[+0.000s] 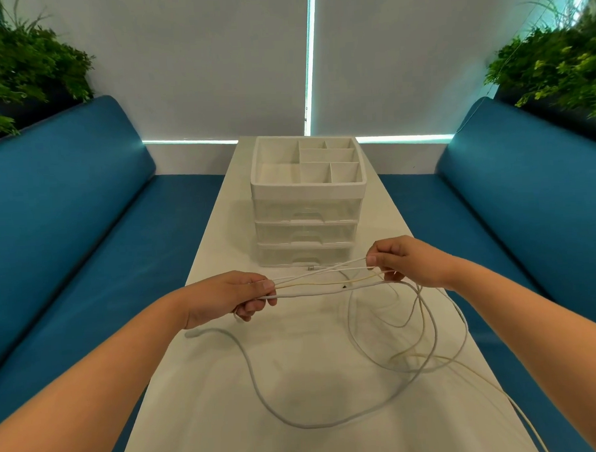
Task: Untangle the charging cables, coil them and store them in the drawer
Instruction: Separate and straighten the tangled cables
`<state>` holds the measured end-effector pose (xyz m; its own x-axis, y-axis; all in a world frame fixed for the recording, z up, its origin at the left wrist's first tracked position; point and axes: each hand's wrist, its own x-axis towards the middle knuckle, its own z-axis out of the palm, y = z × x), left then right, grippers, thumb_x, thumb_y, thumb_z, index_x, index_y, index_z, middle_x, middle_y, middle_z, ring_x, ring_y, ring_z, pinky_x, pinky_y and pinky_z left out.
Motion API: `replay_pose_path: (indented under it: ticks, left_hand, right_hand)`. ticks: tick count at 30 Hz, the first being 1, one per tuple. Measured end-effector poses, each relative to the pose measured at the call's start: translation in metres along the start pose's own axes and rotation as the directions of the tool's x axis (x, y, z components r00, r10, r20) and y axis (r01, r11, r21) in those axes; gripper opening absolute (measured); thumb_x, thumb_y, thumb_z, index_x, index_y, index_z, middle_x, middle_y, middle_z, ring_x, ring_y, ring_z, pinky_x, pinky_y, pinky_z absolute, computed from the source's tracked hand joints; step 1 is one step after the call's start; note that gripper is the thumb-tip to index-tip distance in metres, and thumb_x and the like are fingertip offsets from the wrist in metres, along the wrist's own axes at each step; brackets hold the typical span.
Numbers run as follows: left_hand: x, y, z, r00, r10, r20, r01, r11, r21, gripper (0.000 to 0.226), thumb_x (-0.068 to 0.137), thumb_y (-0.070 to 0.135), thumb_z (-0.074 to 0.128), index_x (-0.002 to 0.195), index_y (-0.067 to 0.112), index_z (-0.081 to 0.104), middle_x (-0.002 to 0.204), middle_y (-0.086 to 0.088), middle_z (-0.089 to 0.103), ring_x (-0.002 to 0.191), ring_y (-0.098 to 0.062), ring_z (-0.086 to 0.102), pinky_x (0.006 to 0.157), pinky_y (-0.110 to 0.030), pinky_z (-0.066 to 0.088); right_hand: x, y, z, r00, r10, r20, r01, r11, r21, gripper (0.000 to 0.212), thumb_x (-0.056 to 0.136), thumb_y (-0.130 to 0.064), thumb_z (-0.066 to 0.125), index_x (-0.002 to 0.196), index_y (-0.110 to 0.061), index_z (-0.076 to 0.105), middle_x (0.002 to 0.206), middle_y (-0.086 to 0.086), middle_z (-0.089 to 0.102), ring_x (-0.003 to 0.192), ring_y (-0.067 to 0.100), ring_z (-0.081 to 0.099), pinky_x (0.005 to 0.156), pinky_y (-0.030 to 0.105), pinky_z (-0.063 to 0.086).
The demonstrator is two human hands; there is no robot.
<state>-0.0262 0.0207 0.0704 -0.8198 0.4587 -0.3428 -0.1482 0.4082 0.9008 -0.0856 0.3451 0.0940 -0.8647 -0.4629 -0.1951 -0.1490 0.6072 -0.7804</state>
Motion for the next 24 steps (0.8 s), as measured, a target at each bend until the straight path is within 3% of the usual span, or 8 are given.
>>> replay_pose_path:
  ticks: [6, 9, 14, 17, 19, 21, 24]
  left_hand:
    - [0.001, 0.003, -0.001, 0.997, 0.012, -0.078, 0.002, 0.985, 0.174, 0.037, 0.101, 0.044, 0.041, 0.100, 0.021, 0.069, 0.068, 0.009, 0.048, 0.070, -0.008, 0.043, 0.085, -0.029, 0.038]
    - [-0.001, -0.001, -0.004, 0.994, 0.024, -0.103, -0.006, 0.986, 0.167, 0.036, 0.100, 0.046, 0.040, 0.097, 0.025, 0.069, 0.070, 0.010, 0.048, 0.071, -0.006, 0.043, 0.089, -0.028, 0.037]
    - [0.001, 0.001, -0.002, 0.992, 0.047, -0.115, -0.028, 0.986, 0.162, 0.036, 0.100, 0.046, 0.039, 0.101, 0.024, 0.067, 0.069, 0.007, 0.046, 0.071, -0.009, 0.041, 0.083, -0.025, 0.039]
    - [0.002, 0.002, -0.001, 0.994, 0.046, -0.101, -0.038, 0.996, 0.083, 0.033, 0.101, 0.041, 0.043, 0.102, 0.018, 0.067, 0.066, 0.006, 0.041, 0.064, -0.009, 0.038, 0.074, -0.024, 0.044]
    - [0.003, 0.005, 0.001, 0.995, 0.051, -0.088, -0.044, 0.995, 0.084, 0.033, 0.102, 0.039, 0.043, 0.102, 0.017, 0.067, 0.065, 0.007, 0.040, 0.061, -0.008, 0.036, 0.069, -0.024, 0.041]
    - [0.007, 0.011, 0.007, 0.996, 0.068, -0.064, -0.059, 0.990, 0.128, 0.033, 0.102, 0.041, 0.043, 0.102, 0.019, 0.067, 0.066, 0.009, 0.042, 0.061, -0.007, 0.036, 0.065, -0.023, 0.038]
    - [0.014, 0.027, 0.022, 0.994, 0.110, -0.014, -0.105, 0.979, 0.177, 0.033, 0.101, 0.044, 0.043, 0.101, 0.021, 0.067, 0.066, 0.013, 0.043, 0.062, -0.006, 0.036, 0.061, -0.020, 0.036]
  right_hand:
    - [0.006, 0.015, 0.002, 0.986, -0.001, -0.166, -0.024, 0.989, -0.148, 0.022, 0.101, -0.023, 0.044, 0.092, -0.011, 0.060, 0.087, 0.004, 0.064, 0.080, 0.021, 0.061, 0.077, 0.030, 0.054]
    - [0.009, 0.025, -0.001, 0.965, 0.029, -0.260, -0.102, 0.957, -0.272, 0.024, 0.102, -0.028, 0.041, 0.093, -0.017, 0.060, 0.091, -0.002, 0.066, 0.087, 0.021, 0.063, 0.078, 0.032, 0.051]
    - [0.016, 0.035, -0.003, 0.934, 0.099, -0.344, -0.276, 0.810, -0.518, 0.023, 0.103, -0.024, 0.041, 0.104, -0.023, 0.064, 0.103, -0.005, 0.066, 0.086, 0.019, 0.061, 0.078, 0.037, 0.054]
    - [0.018, 0.033, 0.000, 0.948, 0.185, -0.257, -0.311, 0.708, -0.635, 0.030, 0.099, -0.009, 0.045, 0.118, -0.025, 0.062, 0.121, -0.003, 0.063, 0.097, 0.019, 0.060, 0.085, 0.033, 0.052]
    - [0.017, 0.020, 0.009, 0.980, 0.112, -0.167, -0.193, 0.750, -0.632, 0.041, 0.098, -0.008, 0.047, 0.135, -0.024, 0.052, 0.137, 0.000, 0.052, 0.118, 0.022, 0.054, 0.098, 0.032, 0.044]
    - [0.014, -0.008, 0.028, 0.992, -0.089, -0.089, 0.031, 0.859, -0.511, 0.047, 0.095, -0.007, 0.048, 0.140, -0.022, 0.046, 0.143, -0.001, 0.048, 0.128, 0.018, 0.047, 0.104, 0.025, 0.035]
    - [0.015, -0.052, 0.062, 0.966, -0.249, 0.062, 0.257, 0.940, -0.223, 0.036, 0.093, -0.019, 0.053, 0.129, -0.026, 0.052, 0.123, -0.002, 0.064, 0.110, 0.008, 0.059, 0.095, 0.021, 0.043]
